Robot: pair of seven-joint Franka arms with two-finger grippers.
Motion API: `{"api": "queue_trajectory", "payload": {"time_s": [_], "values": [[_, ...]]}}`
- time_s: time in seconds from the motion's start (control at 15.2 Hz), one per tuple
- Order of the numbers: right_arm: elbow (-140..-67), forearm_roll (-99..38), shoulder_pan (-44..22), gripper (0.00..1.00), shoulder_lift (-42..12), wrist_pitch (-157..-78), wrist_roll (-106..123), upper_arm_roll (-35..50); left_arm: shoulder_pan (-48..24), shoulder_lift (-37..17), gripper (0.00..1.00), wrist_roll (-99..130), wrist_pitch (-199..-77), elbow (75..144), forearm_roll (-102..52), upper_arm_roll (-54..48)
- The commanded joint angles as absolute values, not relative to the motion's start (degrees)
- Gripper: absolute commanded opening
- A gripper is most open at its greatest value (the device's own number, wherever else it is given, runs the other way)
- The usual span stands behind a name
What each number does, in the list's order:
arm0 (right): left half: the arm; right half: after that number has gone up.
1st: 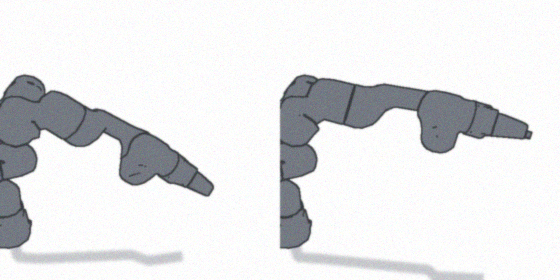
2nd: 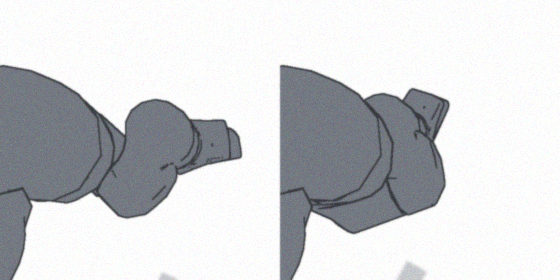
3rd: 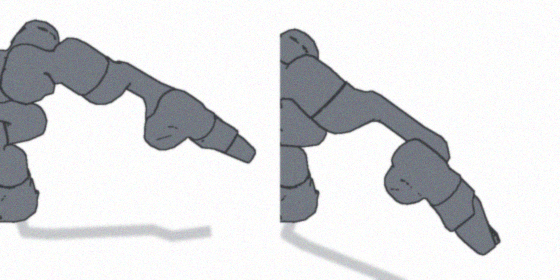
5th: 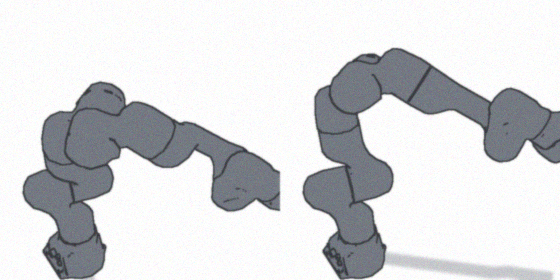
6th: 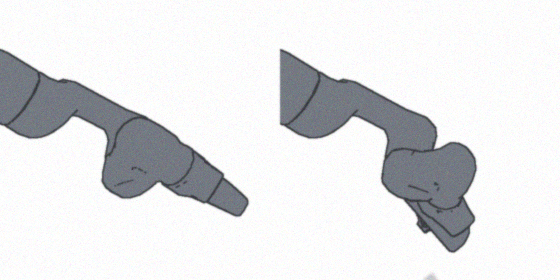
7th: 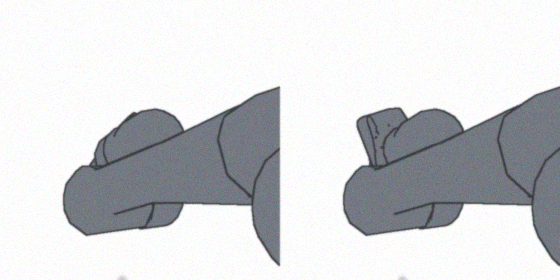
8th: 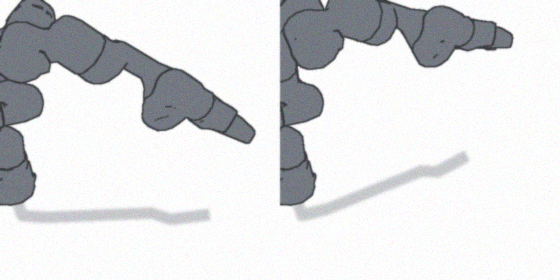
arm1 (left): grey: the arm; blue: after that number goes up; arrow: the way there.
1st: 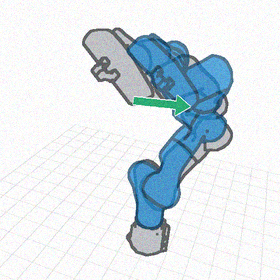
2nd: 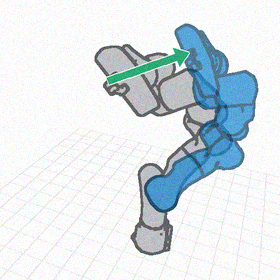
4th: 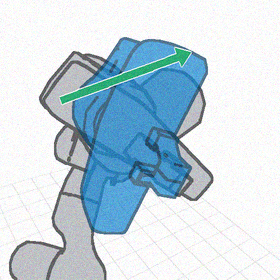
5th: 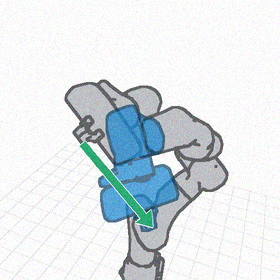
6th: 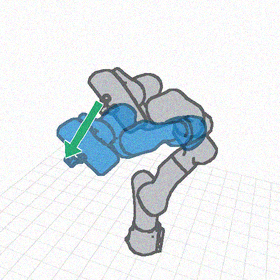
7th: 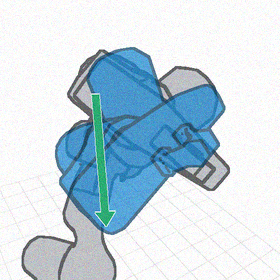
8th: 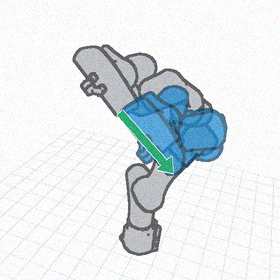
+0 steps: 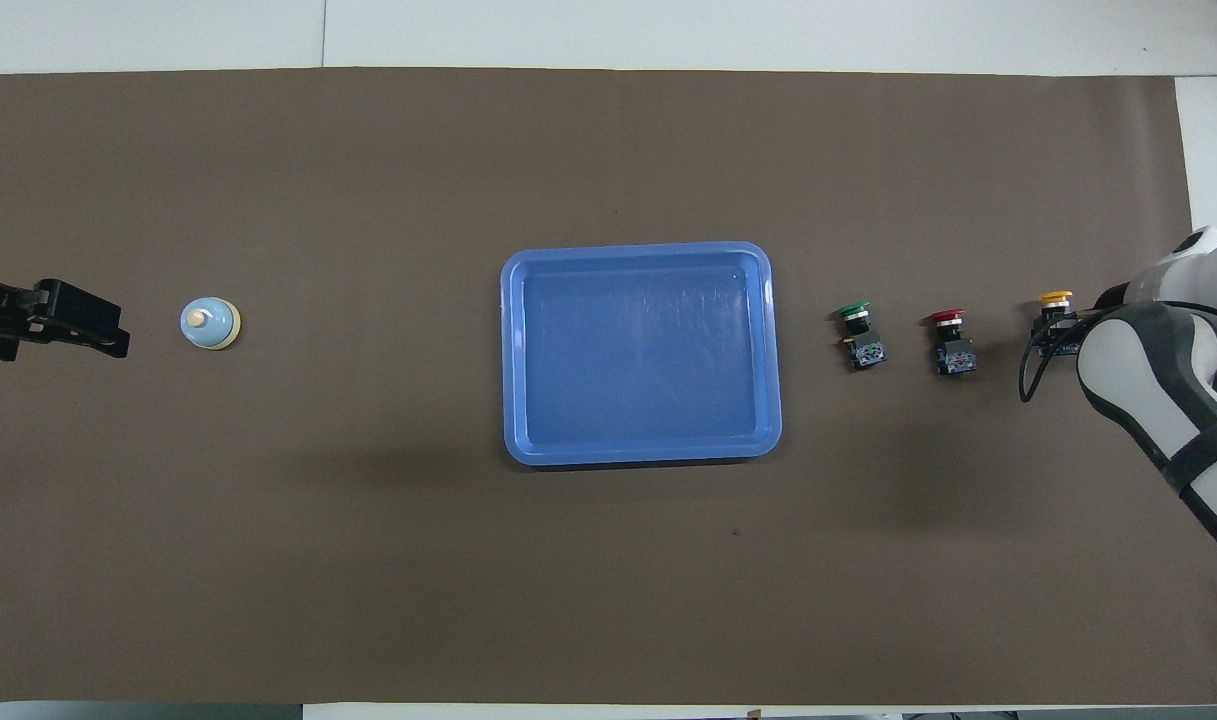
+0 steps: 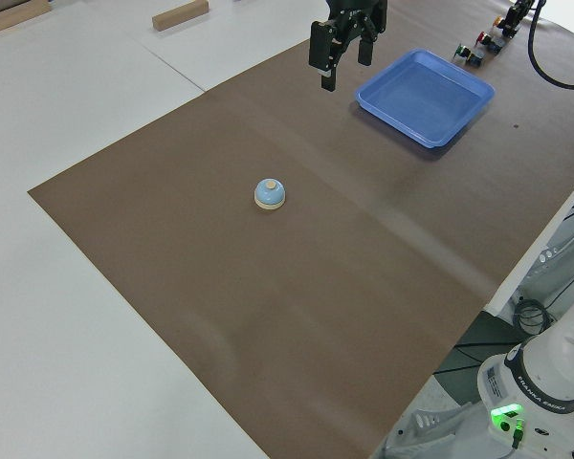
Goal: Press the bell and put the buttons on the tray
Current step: 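Carry the yellow button into the blue tray and release it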
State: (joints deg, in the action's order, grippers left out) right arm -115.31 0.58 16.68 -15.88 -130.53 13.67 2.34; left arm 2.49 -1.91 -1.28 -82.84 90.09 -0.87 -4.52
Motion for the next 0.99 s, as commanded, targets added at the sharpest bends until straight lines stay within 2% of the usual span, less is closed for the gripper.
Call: {"api": "queue_trajectory", "payload": {"time_s": [0.0,0.2,0.66,0.79,0.92], "values": [[-108.6,0.4,13.5,0.0,-13.7,-120.3,12.8,3.5,2.3,-1.7,1.0,-0.7,-82.1,89.5,-0.2,-4.3],[-104.8,0.3,5.0,0.0,-13.6,-115.8,-2.0,3.6,2.3,-1.7,1.0,-0.7,-82.1,89.5,-0.2,-4.3],[-105.0,-1.5,-14.3,0.0,-14.1,-116.8,-29.1,3.7,2.3,-1.7,1.0,-0.7,-82.1,89.5,-0.2,-4.3],[-106.7,-2.6,-17.3,0.0,-15.6,-120.8,-31.9,3.6,2.3,-1.7,1.0,-0.7,-82.1,89.5,-0.2,-4.3],[-109.2,-2.5,-17.5,0.0,-15.5,-123.0,-31.8,3.6,2.3,-1.7,1.0,-0.6,-82.1,89.5,-0.2,-4.3]]}}
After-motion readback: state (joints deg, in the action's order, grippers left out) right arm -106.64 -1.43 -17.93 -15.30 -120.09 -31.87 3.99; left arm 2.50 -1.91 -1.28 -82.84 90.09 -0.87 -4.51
